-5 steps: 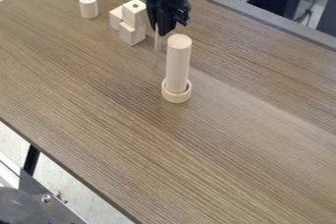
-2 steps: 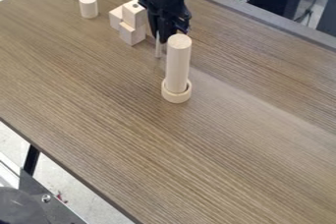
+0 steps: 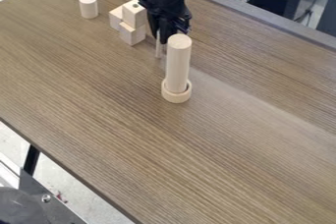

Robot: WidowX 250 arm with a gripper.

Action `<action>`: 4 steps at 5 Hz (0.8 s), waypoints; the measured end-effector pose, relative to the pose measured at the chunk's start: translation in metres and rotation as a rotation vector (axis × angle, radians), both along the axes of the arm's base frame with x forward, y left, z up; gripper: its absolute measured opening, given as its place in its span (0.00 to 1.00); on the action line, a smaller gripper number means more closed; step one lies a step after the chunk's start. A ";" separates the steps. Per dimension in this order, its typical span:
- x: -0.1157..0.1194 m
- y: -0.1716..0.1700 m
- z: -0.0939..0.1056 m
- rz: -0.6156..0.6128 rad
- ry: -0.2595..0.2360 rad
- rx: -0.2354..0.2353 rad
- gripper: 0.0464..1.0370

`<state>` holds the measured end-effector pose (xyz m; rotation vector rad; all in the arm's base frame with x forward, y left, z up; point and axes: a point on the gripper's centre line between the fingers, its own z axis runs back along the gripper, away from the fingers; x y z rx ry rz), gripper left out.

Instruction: Remove the rod from the cube and put on top of the table

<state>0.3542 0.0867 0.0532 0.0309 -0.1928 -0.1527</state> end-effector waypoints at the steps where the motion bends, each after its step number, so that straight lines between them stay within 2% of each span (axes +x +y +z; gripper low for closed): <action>1: 0.000 -0.001 0.000 0.000 -0.001 -0.005 0.61; 2: 0.000 -0.001 0.000 0.001 -0.002 -0.008 0.91; 3: 0.000 -0.002 0.000 0.000 -0.002 -0.012 0.96; 4: -0.003 -0.006 0.018 0.001 -0.041 -0.024 0.96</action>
